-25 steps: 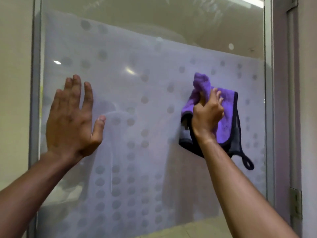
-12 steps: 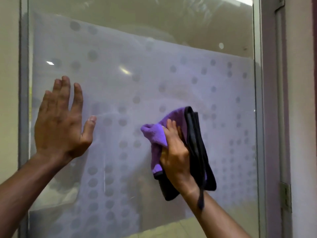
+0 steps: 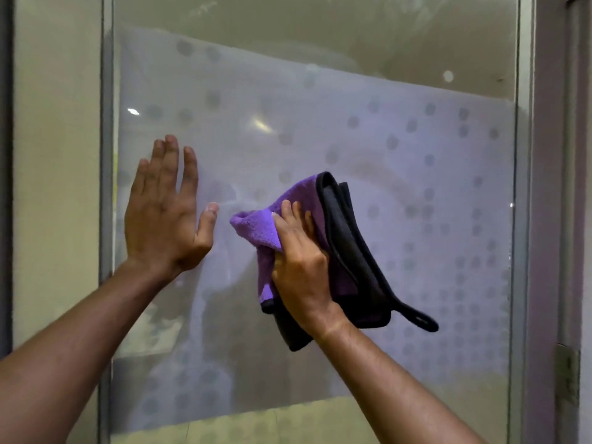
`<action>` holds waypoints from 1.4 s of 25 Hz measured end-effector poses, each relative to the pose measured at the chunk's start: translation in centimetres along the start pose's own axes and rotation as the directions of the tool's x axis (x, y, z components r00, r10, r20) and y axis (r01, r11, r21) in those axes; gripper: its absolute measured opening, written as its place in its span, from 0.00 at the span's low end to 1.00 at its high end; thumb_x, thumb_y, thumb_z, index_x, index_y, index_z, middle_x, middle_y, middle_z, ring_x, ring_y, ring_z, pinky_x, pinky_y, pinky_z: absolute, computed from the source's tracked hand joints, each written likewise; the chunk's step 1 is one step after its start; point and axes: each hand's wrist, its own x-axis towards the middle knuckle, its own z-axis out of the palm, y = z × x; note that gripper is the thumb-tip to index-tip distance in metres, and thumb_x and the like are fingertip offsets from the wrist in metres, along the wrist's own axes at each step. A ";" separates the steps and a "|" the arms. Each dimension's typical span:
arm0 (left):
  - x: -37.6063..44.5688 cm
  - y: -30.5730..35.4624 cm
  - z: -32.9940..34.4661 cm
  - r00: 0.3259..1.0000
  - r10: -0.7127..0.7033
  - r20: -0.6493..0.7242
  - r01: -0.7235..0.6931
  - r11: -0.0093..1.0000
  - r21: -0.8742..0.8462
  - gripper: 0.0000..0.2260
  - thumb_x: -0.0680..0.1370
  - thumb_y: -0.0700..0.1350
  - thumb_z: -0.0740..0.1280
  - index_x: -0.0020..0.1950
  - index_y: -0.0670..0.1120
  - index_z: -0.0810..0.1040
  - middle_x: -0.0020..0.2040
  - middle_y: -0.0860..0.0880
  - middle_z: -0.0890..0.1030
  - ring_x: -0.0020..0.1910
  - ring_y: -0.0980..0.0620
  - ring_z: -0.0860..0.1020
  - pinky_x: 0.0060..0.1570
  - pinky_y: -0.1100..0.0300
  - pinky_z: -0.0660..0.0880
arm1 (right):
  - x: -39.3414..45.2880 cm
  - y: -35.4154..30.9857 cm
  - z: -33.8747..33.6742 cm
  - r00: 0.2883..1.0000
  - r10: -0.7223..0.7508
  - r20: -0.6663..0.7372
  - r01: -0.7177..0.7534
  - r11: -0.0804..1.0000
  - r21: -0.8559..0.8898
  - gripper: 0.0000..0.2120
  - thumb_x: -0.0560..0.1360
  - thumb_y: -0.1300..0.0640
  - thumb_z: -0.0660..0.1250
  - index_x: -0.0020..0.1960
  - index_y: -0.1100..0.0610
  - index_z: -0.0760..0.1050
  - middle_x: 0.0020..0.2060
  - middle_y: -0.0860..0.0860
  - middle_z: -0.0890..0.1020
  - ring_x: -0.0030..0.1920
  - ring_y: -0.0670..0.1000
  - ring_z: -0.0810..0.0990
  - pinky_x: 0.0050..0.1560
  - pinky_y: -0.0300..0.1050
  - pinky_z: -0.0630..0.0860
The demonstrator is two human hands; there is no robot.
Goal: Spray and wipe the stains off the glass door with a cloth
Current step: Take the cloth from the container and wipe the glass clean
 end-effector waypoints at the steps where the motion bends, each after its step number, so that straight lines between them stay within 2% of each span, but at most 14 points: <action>1: -0.1 -0.1 0.0 1.000 -0.001 0.009 0.001 1.000 0.003 0.36 0.76 0.56 0.54 0.79 0.38 0.52 0.79 0.35 0.51 0.79 0.39 0.49 0.77 0.47 0.45 | -1.0 -0.1 -0.3 0.999 -0.016 0.028 0.016 1.000 0.019 0.16 0.80 0.65 0.55 0.61 0.70 0.76 0.63 0.67 0.76 0.66 0.65 0.74 0.71 0.56 0.65; 3: -0.1 0.0 -0.1 1.000 -0.004 0.022 0.004 1.000 -0.009 0.36 0.76 0.56 0.54 0.79 0.39 0.52 0.80 0.36 0.50 0.79 0.39 0.49 0.77 0.47 0.45 | -2.3 0.0 -0.9 0.998 -0.021 0.066 0.019 0.999 0.043 0.16 0.79 0.66 0.57 0.62 0.70 0.76 0.64 0.66 0.76 0.66 0.64 0.74 0.72 0.53 0.64; 7: -0.1 0.0 -1.2 0.997 -0.016 0.081 0.018 1.000 -0.021 0.37 0.76 0.57 0.55 0.79 0.40 0.53 0.80 0.37 0.51 0.80 0.40 0.49 0.77 0.47 0.47 | -1.7 -0.3 -1.8 0.996 -0.004 0.088 -0.002 0.998 0.068 0.19 0.76 0.67 0.55 0.63 0.71 0.75 0.64 0.67 0.75 0.66 0.64 0.73 0.75 0.40 0.56; 9: -0.4 0.1 -2.2 0.995 -0.013 0.101 0.016 1.000 -0.025 0.37 0.75 0.58 0.56 0.79 0.39 0.56 0.79 0.36 0.53 0.79 0.40 0.51 0.77 0.47 0.48 | -1.6 -0.4 -2.0 0.997 0.014 0.078 -0.020 0.997 0.076 0.20 0.75 0.68 0.55 0.63 0.71 0.74 0.64 0.67 0.75 0.66 0.65 0.73 0.75 0.39 0.55; 11: -0.9 0.4 -3.3 0.994 -0.012 0.111 0.018 0.999 -0.049 0.36 0.74 0.57 0.58 0.78 0.39 0.60 0.79 0.36 0.56 0.79 0.39 0.54 0.77 0.47 0.49 | -1.7 -0.7 -1.9 0.997 0.038 0.063 -0.044 0.995 0.088 0.20 0.74 0.69 0.57 0.64 0.70 0.74 0.65 0.67 0.75 0.67 0.64 0.73 0.75 0.40 0.56; 13: -1.4 0.7 -4.4 0.995 -0.001 0.104 0.011 0.995 -0.101 0.34 0.73 0.56 0.62 0.75 0.39 0.66 0.76 0.36 0.63 0.77 0.39 0.59 0.76 0.47 0.54 | -2.0 -1.1 -1.6 0.998 0.047 0.045 -0.051 0.995 0.090 0.20 0.74 0.71 0.59 0.65 0.69 0.73 0.65 0.67 0.74 0.67 0.64 0.72 0.75 0.43 0.57; 16: -1.6 1.2 -6.5 0.996 0.044 0.084 -0.025 0.976 -0.218 0.28 0.71 0.58 0.65 0.63 0.41 0.79 0.61 0.40 0.79 0.63 0.41 0.75 0.62 0.48 0.71 | -2.3 -1.7 -1.2 0.998 0.043 0.036 -0.046 0.995 0.092 0.22 0.72 0.74 0.64 0.66 0.69 0.73 0.65 0.66 0.75 0.68 0.64 0.72 0.72 0.51 0.63; 18: -1.7 1.7 -7.8 0.986 0.082 0.145 -0.024 0.932 -0.363 0.23 0.70 0.58 0.66 0.57 0.43 0.82 0.51 0.46 0.82 0.52 0.47 0.79 0.52 0.52 0.75 | -2.5 -2.0 -1.1 0.998 0.047 0.034 -0.050 0.994 0.101 0.23 0.71 0.75 0.64 0.66 0.69 0.73 0.65 0.66 0.75 0.68 0.63 0.72 0.70 0.56 0.67; 21: -1.6 3.0 -8.9 0.955 0.052 0.293 0.108 0.857 -0.504 0.19 0.70 0.56 0.71 0.54 0.45 0.83 0.48 0.50 0.83 0.48 0.55 0.81 0.46 0.58 0.78 | -2.8 -2.6 -1.1 0.999 0.038 0.023 -0.040 0.993 0.112 0.21 0.73 0.72 0.62 0.65 0.69 0.73 0.64 0.66 0.76 0.67 0.64 0.73 0.67 0.59 0.70; 25: -0.7 4.6 -9.7 0.899 0.001 0.439 0.214 0.872 -0.440 0.11 0.70 0.51 0.74 0.48 0.47 0.84 0.41 0.52 0.84 0.42 0.57 0.82 0.44 0.55 0.81 | -3.1 -3.2 -1.5 0.997 0.078 0.017 -0.080 0.986 0.146 0.20 0.74 0.70 0.59 0.65 0.69 0.74 0.64 0.65 0.76 0.66 0.63 0.74 0.68 0.58 0.69; 27: -0.2 5.1 -10.2 0.870 -0.017 0.493 0.245 0.882 -0.402 0.06 0.70 0.48 0.74 0.43 0.47 0.84 0.38 0.51 0.84 0.39 0.53 0.82 0.43 0.52 0.81 | -3.4 -3.5 -2.1 0.994 0.102 0.046 -0.109 0.977 0.182 0.21 0.74 0.69 0.58 0.66 0.69 0.72 0.65 0.65 0.75 0.67 0.63 0.73 0.69 0.59 0.68; 30: 0.3 6.3 -11.0 0.863 -0.003 0.506 0.203 0.918 -0.341 0.05 0.70 0.46 0.74 0.41 0.46 0.84 0.35 0.49 0.84 0.36 0.50 0.82 0.41 0.51 0.80 | -3.8 -3.8 -3.0 0.987 0.121 0.106 -0.142 0.963 0.228 0.24 0.71 0.69 0.64 0.67 0.69 0.72 0.65 0.65 0.75 0.67 0.62 0.73 0.68 0.60 0.69; 32: 0.5 7.2 -11.5 0.862 0.038 0.505 0.127 0.949 -0.288 0.04 0.70 0.45 0.73 0.41 0.45 0.83 0.34 0.49 0.83 0.35 0.50 0.81 0.40 0.52 0.79 | -4.0 -3.7 -3.9 0.983 0.137 0.119 -0.163 0.955 0.247 0.23 0.71 0.63 0.69 0.65 0.68 0.74 0.64 0.65 0.76 0.66 0.61 0.75 0.66 0.59 0.72; 35: 0.8 7.8 -12.1 0.861 0.111 0.496 0.006 0.974 -0.227 0.03 0.70 0.44 0.72 0.41 0.45 0.83 0.35 0.49 0.83 0.35 0.49 0.80 0.39 0.52 0.78 | -4.7 -3.4 -5.8 0.977 0.162 0.139 -0.193 0.949 0.248 0.29 0.74 0.43 0.67 0.65 0.64 0.76 0.64 0.62 0.77 0.65 0.58 0.76 0.67 0.54 0.72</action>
